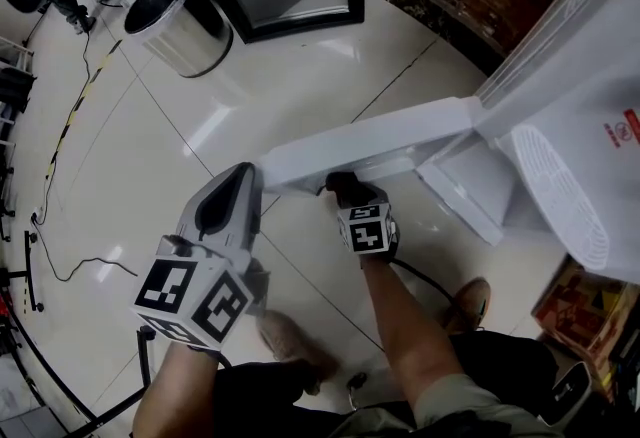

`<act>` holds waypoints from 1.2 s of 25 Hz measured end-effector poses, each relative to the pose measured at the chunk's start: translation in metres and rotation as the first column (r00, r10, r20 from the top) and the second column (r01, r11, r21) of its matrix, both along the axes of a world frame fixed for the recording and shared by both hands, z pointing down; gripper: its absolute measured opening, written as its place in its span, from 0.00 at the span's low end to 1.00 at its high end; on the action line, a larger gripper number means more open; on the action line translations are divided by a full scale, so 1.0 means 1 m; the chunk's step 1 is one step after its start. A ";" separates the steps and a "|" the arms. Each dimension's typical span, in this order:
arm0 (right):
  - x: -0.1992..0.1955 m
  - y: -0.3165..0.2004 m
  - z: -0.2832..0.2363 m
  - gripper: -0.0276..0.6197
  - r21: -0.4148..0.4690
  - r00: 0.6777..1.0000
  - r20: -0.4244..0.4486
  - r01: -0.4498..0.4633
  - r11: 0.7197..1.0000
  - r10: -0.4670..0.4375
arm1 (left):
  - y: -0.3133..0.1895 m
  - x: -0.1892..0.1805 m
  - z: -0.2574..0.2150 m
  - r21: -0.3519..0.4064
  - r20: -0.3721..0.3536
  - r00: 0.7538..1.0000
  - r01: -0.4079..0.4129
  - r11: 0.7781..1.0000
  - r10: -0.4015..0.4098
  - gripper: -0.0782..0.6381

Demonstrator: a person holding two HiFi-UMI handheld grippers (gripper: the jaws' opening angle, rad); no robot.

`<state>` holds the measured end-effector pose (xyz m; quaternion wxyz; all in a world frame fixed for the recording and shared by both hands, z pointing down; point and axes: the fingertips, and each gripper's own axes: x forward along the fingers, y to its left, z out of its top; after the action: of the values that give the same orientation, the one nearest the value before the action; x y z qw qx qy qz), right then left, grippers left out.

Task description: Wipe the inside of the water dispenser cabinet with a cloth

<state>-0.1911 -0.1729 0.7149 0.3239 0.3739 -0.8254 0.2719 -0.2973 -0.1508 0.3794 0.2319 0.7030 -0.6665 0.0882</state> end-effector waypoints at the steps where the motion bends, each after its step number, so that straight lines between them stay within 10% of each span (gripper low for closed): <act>1: 0.007 -0.003 -0.001 0.20 -0.003 1.000 -0.005 -0.023 1.000 0.023 | 0.000 0.000 0.000 0.000 0.001 1.000 0.001 1.000 -0.001 0.11; 15: 0.143 -0.066 -0.001 0.20 0.031 0.909 -0.087 -0.407 0.913 0.408 | -0.004 0.001 0.000 0.003 0.012 1.000 0.003 1.000 -0.003 0.11; 23: 0.187 -0.066 -0.007 0.20 0.023 0.873 -0.128 -0.471 0.882 0.470 | -0.005 0.008 0.002 0.019 0.042 0.999 -0.032 0.999 0.032 0.11; 30: 0.187 -0.045 -0.031 0.20 0.027 0.906 -0.111 -0.409 0.912 0.409 | -0.003 0.012 0.006 -0.016 0.071 0.995 -0.071 0.997 0.072 0.11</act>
<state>-0.0042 -0.2178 0.6838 0.3057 0.5542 -0.7093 0.3104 -0.2854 -0.1539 0.3852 0.2095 0.7212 -0.6482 0.1260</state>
